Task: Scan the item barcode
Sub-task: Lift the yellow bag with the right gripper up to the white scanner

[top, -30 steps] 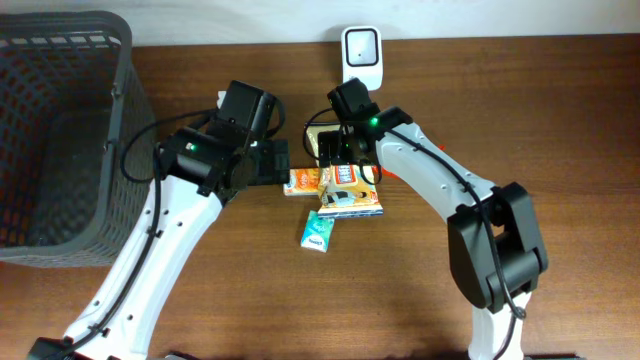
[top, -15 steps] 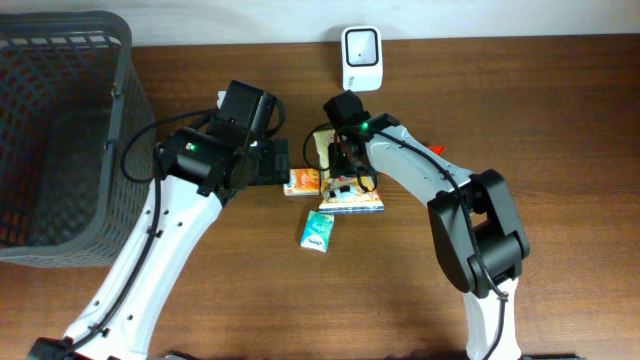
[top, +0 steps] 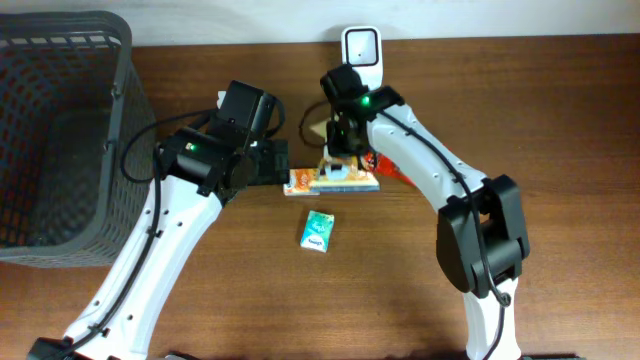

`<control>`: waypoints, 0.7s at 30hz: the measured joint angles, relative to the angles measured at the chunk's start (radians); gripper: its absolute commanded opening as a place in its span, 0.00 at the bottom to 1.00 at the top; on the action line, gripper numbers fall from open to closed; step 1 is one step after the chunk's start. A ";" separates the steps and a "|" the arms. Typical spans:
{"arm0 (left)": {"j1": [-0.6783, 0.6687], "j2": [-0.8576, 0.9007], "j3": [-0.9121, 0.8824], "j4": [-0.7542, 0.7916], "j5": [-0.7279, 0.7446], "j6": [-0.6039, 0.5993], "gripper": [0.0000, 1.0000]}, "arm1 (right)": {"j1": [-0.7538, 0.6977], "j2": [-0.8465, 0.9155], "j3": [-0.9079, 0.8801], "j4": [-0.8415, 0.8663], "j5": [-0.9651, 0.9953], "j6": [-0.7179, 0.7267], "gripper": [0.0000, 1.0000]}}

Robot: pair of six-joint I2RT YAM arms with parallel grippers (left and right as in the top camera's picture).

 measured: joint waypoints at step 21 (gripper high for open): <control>0.000 0.000 0.000 0.000 0.000 0.000 0.99 | -0.139 0.050 0.127 0.642 0.318 0.000 0.04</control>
